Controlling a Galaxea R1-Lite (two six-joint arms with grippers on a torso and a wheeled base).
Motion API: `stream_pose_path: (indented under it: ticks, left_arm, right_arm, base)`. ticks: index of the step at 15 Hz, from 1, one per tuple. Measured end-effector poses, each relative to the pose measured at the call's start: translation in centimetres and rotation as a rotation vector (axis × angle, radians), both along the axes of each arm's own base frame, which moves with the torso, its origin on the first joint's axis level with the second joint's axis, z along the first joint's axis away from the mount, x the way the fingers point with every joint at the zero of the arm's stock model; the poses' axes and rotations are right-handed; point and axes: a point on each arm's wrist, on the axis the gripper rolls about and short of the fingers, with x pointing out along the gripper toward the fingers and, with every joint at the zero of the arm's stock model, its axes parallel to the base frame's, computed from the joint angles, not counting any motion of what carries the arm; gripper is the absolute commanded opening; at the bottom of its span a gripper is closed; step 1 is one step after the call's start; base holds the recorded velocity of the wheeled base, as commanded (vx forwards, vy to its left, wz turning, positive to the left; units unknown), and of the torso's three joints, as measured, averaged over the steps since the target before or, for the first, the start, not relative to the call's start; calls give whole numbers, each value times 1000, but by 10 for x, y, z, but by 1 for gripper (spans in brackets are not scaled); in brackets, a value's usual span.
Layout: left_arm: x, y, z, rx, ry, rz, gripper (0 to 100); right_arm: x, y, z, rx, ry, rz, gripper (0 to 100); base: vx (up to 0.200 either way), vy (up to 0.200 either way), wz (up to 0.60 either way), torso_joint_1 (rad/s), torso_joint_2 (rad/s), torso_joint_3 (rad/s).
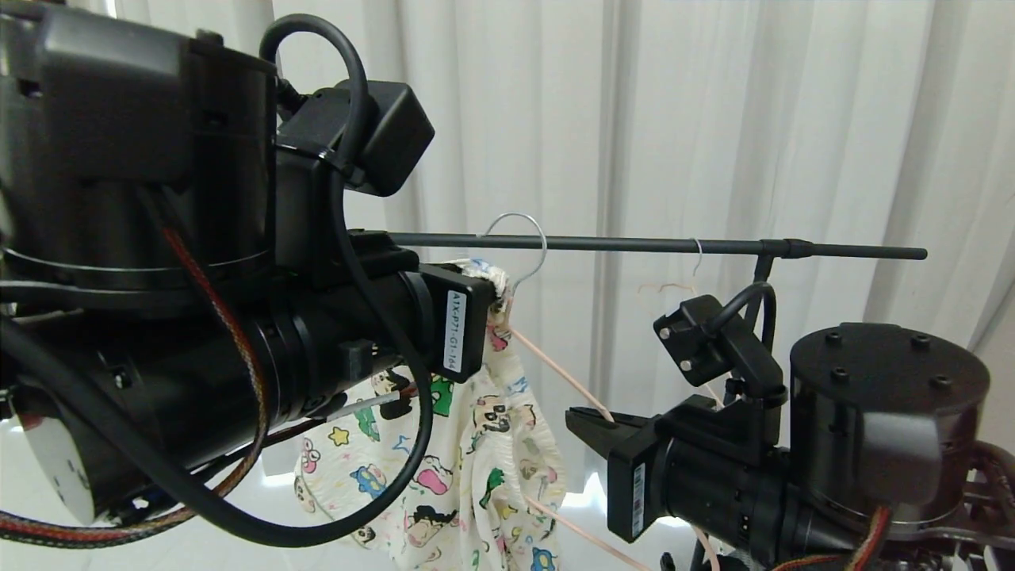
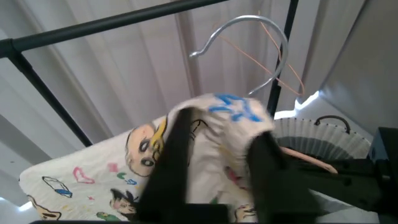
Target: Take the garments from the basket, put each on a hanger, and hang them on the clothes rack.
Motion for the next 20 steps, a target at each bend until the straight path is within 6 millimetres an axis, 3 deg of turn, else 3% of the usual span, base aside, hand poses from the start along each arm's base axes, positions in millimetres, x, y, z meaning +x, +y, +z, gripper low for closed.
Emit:
stream_pose_path:
  ticks: [11,17,20]
  left_arm:
    - [-11,31,-9,99,-38,1,100]
    - [-13,94,-12,127,-81,-182,100]
    - [-13,120,-13,162,-147,-310,100]
  right_arm:
    - [13,-10,12,67,-78,-151,0]
    - [-3,-43,4,-27,-134,-123,0]
    - [-13,-56,4,-44,-169,-15,0]
  base:
    - [0,0,0,0,0,0]
    - [0,0,0,0,0,0]
    - [0,0,0,0,0,0]
